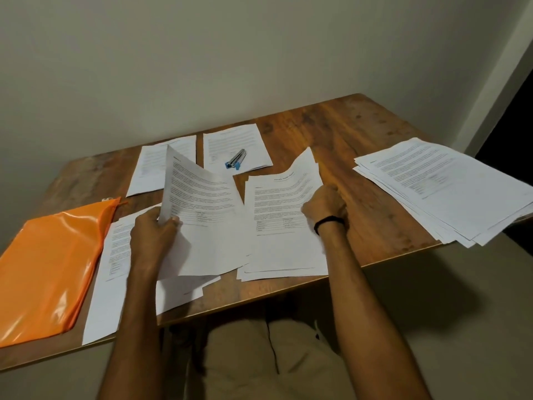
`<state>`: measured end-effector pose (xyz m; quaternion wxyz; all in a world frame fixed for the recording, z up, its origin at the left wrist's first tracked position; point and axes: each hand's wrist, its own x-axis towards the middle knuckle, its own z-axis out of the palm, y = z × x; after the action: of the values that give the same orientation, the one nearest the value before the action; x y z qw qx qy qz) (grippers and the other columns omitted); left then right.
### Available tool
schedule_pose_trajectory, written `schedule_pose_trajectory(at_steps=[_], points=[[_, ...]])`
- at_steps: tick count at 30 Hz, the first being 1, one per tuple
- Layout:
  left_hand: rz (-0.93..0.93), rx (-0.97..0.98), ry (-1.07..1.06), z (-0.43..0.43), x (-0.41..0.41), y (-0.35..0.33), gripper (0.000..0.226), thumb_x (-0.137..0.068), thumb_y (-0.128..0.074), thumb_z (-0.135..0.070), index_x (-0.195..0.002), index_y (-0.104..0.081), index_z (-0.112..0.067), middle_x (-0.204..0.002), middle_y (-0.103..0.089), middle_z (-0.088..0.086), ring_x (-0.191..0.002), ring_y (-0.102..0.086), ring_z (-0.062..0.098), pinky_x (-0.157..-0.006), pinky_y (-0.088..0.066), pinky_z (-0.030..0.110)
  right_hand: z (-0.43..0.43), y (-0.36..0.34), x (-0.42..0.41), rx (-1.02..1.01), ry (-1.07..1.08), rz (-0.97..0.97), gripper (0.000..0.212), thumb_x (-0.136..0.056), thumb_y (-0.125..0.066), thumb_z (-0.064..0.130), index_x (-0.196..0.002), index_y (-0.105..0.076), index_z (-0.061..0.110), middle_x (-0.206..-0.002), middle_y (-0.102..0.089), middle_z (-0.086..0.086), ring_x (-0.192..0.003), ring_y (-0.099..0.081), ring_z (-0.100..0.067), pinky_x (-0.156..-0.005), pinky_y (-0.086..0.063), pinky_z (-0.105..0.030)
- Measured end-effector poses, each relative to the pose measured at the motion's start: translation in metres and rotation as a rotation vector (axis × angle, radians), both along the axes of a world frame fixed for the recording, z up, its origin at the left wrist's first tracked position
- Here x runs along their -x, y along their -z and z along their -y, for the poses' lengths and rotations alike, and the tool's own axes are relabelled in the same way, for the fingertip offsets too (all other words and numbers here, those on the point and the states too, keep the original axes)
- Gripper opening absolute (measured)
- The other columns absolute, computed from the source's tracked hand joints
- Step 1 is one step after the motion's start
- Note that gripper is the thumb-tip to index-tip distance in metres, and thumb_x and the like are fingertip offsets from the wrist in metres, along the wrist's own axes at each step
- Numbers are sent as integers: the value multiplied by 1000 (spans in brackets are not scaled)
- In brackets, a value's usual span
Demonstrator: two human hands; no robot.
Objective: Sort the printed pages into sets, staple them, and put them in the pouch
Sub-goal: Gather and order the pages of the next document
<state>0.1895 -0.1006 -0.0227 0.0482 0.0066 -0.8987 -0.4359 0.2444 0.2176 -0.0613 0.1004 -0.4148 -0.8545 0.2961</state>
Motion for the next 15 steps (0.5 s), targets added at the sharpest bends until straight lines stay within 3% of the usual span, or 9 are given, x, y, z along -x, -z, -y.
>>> schedule_pose_trajectory(at_steps=[2,5,11,13,15], points=[[4,-6,3,0,-1,-1,40,-95,-66,-26,-134,-61,-16,-129,-66,9,-92,-67,31,-89,-56,53,-13,-2,-1,219,-43,-99,57,-83,-78,18,-125,-43,3,-108,-61,-5,-89,-61,-26,-68,-55,-31],[31,-9,10,1,-2,-2,40,-95,-66,-26,-133,-61,-15,-129,-66,9,-95,-67,32,-91,-55,52,-27,-1,-9,724,-95,-385,50,-78,-75,-8,-125,-58,-6,-121,-67,-14,-109,-66,-34,-93,-56,-48],[118,-32,43,-5,-8,1,38,-95,-66,-23,-131,-64,-11,-130,-65,11,-99,-65,33,-91,-55,48,-56,-34,-27,1181,97,-852,19,-83,-71,-8,-99,-69,3,-107,-73,-13,-92,-71,-25,-79,-59,-39],[149,-30,71,-14,-11,3,37,-95,-66,-23,-130,-65,-11,-127,-67,11,-97,-65,33,-89,-56,48,-66,-46,-35,1302,95,-988,38,-75,-79,-4,-110,-68,7,-113,-72,-11,-103,-69,-26,-83,-58,-41],[165,-25,113,-27,-14,3,38,-94,-67,-24,-129,-66,-11,-125,-67,11,-97,-66,33,-88,-56,48,-70,-55,-42,1400,70,-1017,68,-64,-88,2,-126,-62,5,-119,-71,-14,-106,-70,-30,-75,-60,-43]])
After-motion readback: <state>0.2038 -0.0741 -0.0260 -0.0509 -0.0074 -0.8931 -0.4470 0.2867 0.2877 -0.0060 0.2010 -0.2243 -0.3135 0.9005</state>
